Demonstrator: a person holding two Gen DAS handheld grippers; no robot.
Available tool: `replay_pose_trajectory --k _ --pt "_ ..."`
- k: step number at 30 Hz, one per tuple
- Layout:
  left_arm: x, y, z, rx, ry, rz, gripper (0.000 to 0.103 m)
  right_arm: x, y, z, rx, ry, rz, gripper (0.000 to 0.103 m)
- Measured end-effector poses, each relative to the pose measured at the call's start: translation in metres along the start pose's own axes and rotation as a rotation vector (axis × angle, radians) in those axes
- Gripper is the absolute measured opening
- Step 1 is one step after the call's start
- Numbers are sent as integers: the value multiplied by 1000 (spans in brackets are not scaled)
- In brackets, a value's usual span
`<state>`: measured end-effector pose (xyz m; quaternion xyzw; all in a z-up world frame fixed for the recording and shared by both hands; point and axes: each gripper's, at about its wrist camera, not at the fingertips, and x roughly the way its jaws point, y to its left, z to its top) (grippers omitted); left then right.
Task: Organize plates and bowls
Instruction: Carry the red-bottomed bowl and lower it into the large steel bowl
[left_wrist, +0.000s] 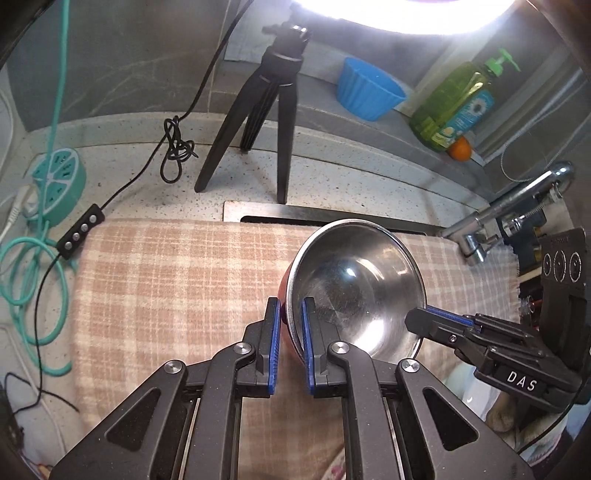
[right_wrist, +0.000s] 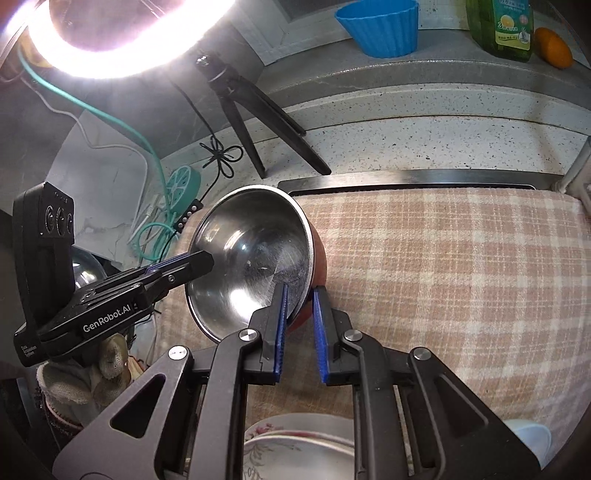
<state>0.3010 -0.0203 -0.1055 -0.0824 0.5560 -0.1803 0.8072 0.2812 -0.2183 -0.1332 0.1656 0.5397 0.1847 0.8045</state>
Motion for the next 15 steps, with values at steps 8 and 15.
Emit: replay_pose_trajectory --k 8,15 --pt "-28 -9 -20 13 -41 -6 10 -24 15 -19 -34 -19 15 14" --pt "-51 -9 -41 0 -59 -12 10 -37 31 -38 -63 -17 39 14"
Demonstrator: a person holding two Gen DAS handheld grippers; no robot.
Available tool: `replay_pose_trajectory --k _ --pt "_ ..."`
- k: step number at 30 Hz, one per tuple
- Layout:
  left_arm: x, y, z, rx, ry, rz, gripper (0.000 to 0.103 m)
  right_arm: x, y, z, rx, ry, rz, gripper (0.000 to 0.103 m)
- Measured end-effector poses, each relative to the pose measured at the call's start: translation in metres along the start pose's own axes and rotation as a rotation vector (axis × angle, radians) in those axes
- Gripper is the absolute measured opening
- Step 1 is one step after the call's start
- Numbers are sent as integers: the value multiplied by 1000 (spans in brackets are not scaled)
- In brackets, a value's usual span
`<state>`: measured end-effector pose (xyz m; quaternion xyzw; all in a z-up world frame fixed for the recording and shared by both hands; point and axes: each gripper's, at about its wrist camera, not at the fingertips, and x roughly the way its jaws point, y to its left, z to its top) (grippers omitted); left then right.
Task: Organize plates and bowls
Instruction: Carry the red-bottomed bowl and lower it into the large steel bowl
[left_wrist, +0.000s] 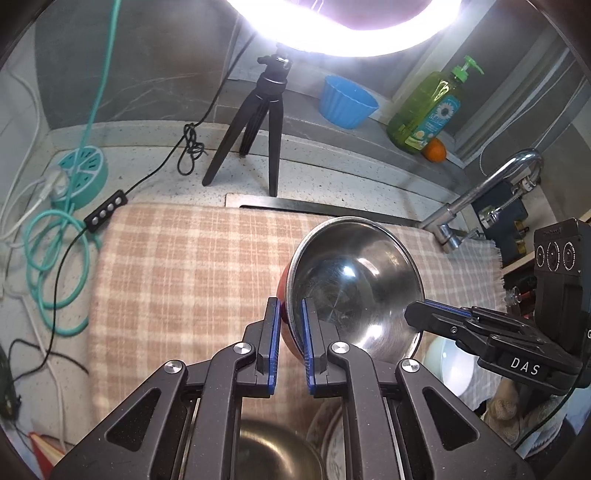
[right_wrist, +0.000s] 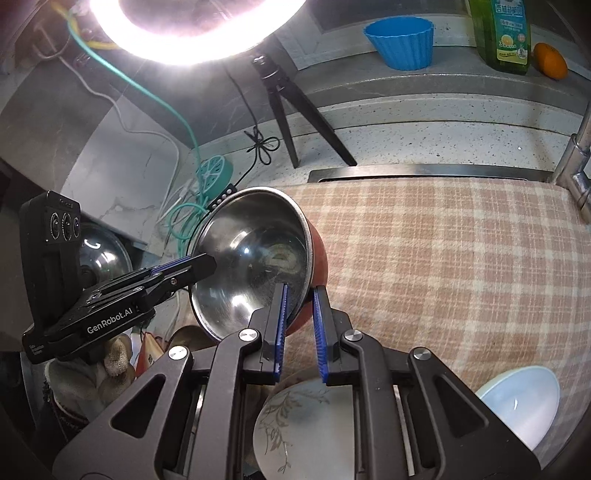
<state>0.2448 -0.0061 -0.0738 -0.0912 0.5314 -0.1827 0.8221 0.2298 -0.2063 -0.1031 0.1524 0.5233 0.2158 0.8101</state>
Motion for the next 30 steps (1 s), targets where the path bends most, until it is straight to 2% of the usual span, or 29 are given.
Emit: replay_pose_trajectory --k 8,17,30 --pt "-28 4 -26 -16 -43 17 10 -11 28 -20 -47 14 31 14" --pt "-58 18 -59 -52 -61 33 10 -8 59 -53 -101 69 57 14" --pt "-71 46 -105 -129 -39 58 10 18 81 -86 -142 151 72 14"
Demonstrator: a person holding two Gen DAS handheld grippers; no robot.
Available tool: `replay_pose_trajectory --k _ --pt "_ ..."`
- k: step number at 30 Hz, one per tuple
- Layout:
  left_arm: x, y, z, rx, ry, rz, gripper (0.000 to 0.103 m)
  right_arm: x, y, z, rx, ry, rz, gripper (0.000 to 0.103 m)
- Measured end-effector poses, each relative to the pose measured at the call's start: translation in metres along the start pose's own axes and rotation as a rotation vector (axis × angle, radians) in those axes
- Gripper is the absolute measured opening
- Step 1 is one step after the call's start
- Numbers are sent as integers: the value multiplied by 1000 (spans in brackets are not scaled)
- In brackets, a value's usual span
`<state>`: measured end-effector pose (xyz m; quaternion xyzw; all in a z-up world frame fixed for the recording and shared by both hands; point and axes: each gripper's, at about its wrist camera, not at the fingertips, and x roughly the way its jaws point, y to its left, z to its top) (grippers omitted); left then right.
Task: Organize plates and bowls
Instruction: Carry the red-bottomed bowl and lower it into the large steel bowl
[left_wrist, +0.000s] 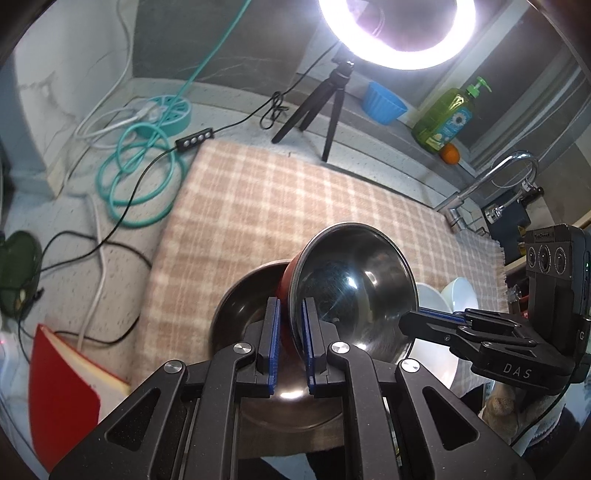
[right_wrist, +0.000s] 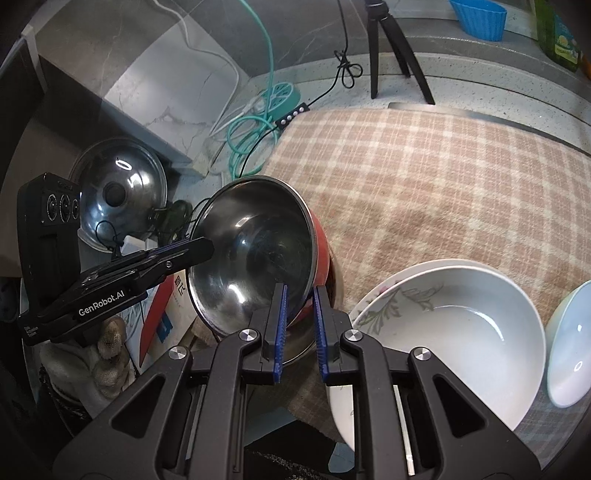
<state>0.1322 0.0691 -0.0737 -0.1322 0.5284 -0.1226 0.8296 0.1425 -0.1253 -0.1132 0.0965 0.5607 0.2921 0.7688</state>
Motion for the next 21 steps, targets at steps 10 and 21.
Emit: replay_pose_trajectory --k 10,21 --pt "4 17 -21 -41 28 24 10 24 9 -5 -26 59 -17 14" --pt "20 23 -30 -33 75 53 10 44 3 -6 -32 97 -57 14"
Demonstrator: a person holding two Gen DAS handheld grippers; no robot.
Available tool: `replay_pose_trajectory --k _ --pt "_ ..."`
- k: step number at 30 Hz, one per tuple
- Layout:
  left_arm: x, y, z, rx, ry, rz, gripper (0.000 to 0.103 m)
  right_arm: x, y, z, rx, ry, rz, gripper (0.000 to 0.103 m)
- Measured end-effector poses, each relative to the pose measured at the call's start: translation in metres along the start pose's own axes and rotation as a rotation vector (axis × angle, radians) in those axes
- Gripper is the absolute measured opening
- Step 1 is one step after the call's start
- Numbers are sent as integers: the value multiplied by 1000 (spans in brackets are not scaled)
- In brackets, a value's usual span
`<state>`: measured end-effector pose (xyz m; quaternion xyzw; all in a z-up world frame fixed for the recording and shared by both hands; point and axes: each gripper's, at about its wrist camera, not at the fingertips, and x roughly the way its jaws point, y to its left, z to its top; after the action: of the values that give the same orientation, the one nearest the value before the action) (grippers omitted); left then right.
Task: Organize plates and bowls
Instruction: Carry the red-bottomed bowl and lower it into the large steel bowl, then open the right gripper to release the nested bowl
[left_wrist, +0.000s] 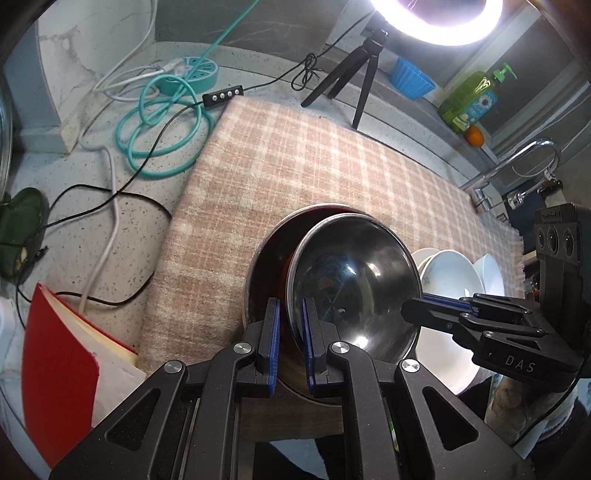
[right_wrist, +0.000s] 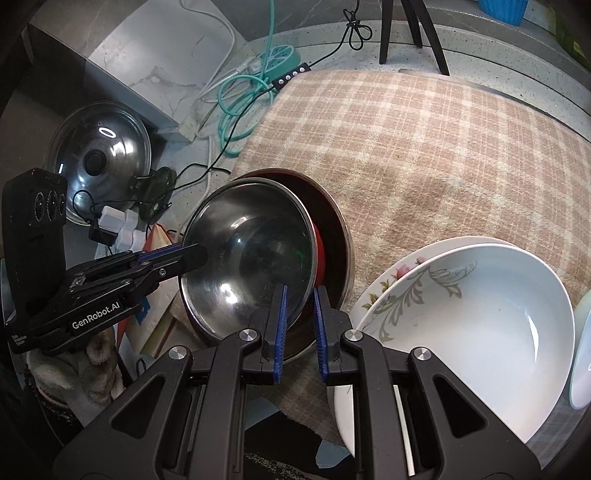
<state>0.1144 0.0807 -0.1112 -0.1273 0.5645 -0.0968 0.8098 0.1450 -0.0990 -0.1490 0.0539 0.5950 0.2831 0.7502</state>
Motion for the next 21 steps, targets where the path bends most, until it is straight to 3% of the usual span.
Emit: replay_pose_trajectory --k 15,21 --pt "10 -3 2 39 23 46 10 8 3 5 -32 22 -44 16" --pt "10 -2 3 38 27 49 10 9 6 7 -43 24 -41 24"
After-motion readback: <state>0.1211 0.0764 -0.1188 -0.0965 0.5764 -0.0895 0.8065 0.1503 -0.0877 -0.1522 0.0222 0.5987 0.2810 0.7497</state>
